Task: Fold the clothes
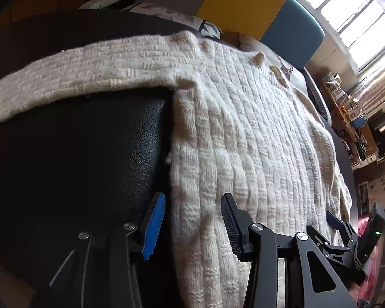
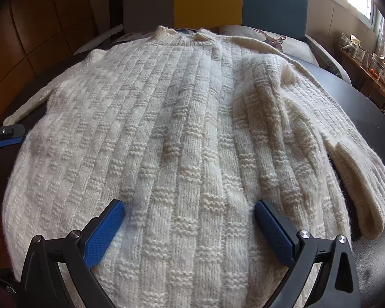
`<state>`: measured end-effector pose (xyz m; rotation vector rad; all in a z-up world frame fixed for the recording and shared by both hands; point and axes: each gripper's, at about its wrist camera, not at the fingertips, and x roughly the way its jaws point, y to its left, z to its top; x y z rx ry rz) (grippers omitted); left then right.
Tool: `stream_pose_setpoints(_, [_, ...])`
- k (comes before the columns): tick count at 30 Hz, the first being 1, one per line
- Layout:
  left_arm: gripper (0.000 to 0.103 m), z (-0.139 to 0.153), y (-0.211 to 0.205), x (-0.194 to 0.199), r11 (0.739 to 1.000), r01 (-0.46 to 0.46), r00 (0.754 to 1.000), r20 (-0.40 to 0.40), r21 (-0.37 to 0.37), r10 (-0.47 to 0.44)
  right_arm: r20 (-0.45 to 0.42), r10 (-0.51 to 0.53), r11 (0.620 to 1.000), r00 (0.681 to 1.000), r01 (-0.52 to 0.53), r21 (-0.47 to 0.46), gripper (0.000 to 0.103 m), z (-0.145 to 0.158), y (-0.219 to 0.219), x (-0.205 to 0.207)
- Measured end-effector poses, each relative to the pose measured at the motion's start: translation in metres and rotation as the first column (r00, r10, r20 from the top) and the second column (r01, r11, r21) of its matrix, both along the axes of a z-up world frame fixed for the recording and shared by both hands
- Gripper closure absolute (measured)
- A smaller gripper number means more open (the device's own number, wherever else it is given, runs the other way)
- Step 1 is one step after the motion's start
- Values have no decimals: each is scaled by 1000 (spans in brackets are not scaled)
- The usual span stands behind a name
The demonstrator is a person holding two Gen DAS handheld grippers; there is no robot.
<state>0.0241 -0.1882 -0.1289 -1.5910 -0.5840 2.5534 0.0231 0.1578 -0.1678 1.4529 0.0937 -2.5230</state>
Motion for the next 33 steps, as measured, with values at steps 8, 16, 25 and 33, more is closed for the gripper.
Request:
stream_pose_setpoints(8, [52,11,9,-21,1000,28,998,-47,-10,-28,-3,35,993,999,-35,-111,4,33,17,-36])
stream_pose_setpoints(16, [48,29,63,-106,983,149,977,-138,-106,-163,-139,8,983,990,-33,-178,5,81,42,-144])
stream_pose_setpoints(25, [32,42,124,-239,924,312,945,-171,222,-278,-75,-51,991,996,41,-129,10,49,44,-229])
stream_pose_setpoints(33, [32,-1,179,-346,904,334,942,-59,267,-331,-24,-80,988,996,76,-132,9,9,67,-239])
